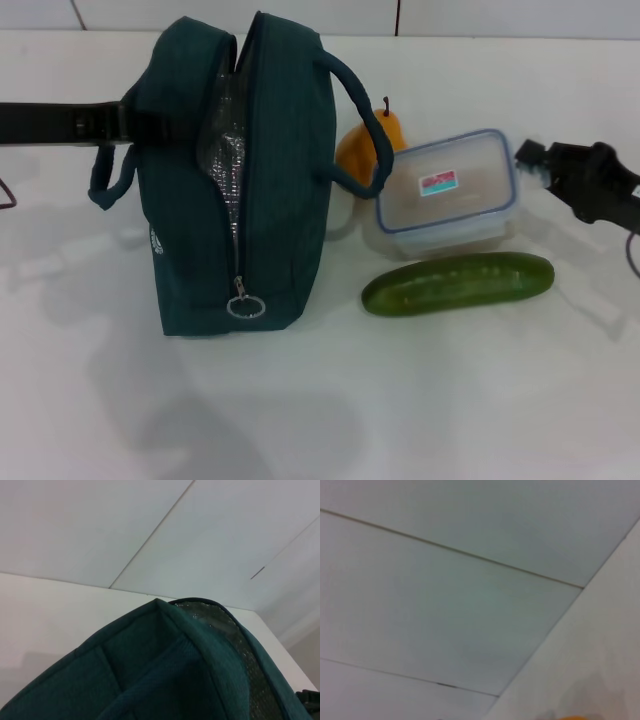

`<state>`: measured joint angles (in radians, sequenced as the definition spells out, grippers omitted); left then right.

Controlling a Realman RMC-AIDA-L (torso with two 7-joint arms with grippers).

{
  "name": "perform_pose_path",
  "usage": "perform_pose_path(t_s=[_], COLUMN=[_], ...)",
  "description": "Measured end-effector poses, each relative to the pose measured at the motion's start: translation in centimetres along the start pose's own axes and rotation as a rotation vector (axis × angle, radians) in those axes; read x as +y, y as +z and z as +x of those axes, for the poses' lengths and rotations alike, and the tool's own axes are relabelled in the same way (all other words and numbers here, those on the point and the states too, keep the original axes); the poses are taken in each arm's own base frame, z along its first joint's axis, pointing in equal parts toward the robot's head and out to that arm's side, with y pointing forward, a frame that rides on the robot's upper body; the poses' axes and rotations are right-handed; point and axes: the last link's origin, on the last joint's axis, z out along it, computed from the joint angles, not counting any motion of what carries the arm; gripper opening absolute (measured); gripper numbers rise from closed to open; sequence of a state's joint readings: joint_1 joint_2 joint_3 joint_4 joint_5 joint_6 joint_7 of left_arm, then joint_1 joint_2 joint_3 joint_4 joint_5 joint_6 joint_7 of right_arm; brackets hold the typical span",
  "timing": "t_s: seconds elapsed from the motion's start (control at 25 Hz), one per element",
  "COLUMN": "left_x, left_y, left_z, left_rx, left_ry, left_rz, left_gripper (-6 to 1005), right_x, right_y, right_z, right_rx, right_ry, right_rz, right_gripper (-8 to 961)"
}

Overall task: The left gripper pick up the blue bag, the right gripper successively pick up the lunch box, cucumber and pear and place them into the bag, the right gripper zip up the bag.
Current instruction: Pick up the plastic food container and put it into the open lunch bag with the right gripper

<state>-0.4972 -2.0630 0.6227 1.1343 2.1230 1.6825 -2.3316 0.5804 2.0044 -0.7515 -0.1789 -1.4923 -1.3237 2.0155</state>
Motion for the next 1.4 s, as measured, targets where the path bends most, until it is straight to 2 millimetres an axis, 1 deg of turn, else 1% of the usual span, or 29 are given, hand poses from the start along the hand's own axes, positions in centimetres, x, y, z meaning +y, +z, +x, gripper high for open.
perform_pose_path(t_s=[0.2, 0.48, 0.68, 0.88, 1.0, 1.12, 1.2, 1.4], left_x=[0.2, 0.4, 0.5, 0.5, 0.5, 0.5, 0.6, 0.9], left_y=[0.0, 0.1, 0.1, -0.1, -0.3, -0.3, -0.3, -0.1], left_z=[0.3, 0.3, 0.4, 0.5, 0.4, 0.4, 0.3, 0.2], left_rx=[0.014, 0.019, 0.016, 0.013, 0.008, 0.004, 0.0, -0.023], left_ry=[0.001, -0.005, -0.016, -0.023, -0.025, -0.024, -0.024, -0.015], left_rz=[-0.014, -0.022, -0.028, -0.026, -0.028, -0.03, -0.034, -0.049], left_gripper=[32, 32, 32, 33, 33, 33, 33, 33], right_x=[0.0, -0.4, -0.2, 0.4, 1.2, 2.2, 2.8, 4.7], right_y=[-1.6, -4.6, -6.2, -7.5, -8.3, -8.6, -8.4, -6.9], right_z=[-0.3, -0.7, -0.7, -0.7, -0.6, -0.4, -0.4, -0.6], right_rx=[-0.041, -0.139, -0.193, -0.238, -0.262, -0.275, -0.275, -0.267], right_ry=[0.017, 0.049, 0.063, 0.073, 0.08, 0.095, 0.104, 0.106], right_rz=[-0.031, -0.069, -0.112, -0.18, -0.255, -0.339, -0.389, -0.506], right_gripper=[89, 89, 89, 89, 89, 88, 88, 88])
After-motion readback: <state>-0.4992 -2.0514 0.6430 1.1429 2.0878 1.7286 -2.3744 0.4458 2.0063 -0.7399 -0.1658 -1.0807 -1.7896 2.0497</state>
